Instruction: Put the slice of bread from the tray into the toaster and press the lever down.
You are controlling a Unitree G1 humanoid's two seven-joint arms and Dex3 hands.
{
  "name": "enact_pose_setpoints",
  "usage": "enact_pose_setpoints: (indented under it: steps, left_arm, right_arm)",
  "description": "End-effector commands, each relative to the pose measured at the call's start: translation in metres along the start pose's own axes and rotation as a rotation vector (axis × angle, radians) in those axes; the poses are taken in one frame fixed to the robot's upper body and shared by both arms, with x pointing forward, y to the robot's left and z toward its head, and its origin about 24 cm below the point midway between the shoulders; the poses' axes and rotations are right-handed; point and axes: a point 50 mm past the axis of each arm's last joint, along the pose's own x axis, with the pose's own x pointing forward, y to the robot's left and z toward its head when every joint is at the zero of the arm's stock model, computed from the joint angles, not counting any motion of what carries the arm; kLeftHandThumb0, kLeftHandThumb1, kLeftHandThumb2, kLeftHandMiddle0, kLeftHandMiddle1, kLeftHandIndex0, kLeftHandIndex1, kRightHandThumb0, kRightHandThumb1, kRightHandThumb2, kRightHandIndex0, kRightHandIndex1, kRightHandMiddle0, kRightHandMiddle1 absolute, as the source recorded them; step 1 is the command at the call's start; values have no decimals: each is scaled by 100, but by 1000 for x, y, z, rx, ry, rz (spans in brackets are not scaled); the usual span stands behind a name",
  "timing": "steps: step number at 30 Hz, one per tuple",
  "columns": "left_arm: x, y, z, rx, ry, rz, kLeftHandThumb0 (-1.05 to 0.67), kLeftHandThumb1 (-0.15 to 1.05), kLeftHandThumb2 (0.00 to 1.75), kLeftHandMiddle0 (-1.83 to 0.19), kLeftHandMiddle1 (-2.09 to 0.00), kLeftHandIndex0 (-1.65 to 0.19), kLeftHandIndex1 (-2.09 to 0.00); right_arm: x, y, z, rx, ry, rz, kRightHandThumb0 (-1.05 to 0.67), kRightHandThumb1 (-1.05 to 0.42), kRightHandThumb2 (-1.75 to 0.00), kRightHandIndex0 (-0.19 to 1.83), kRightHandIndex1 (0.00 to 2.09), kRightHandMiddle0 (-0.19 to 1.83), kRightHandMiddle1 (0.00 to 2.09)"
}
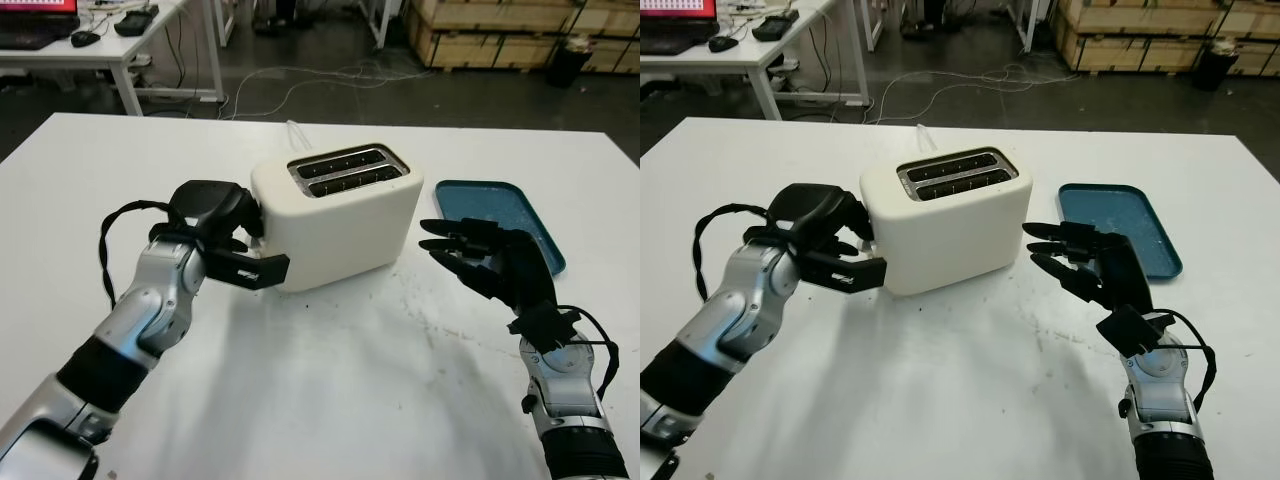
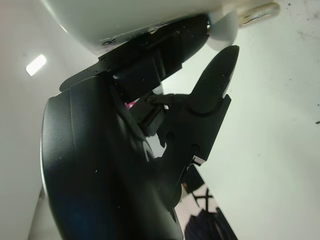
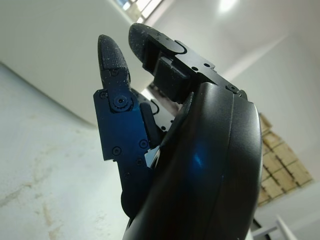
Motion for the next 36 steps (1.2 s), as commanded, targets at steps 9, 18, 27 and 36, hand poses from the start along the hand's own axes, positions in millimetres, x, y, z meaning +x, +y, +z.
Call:
enact_pose_setpoints:
  steps: [9,18,27,36]
  left_arm:
    - [-21,-118,89,-3,-314,-516,-20,69,1,-86,-107,-126,-4]
    - [-20,-106,84,-57,-312,-444,-21,70,0,-88,-114,-129,-4]
    - [-21,-58,66,-154,-354,-180,-21,78,1,-90,-149,-120,-1]
    - [-36,-14,35,-214,-363,201,-29,84,1,-91,-138,-127,-6]
  right_arm:
    - [4,-1,0,0,10,-6,-46,-92,-7,105,16,98,0]
    - [4,0,0,-2,13,-4,-47,-92,-7,105,17,99,0]
    - [3,1,0,-6,8,-2,-46,-92,-7,105,18,98,0]
    - [2,4,-2,11,17,5,-44,-92,-6,104,19,98,0]
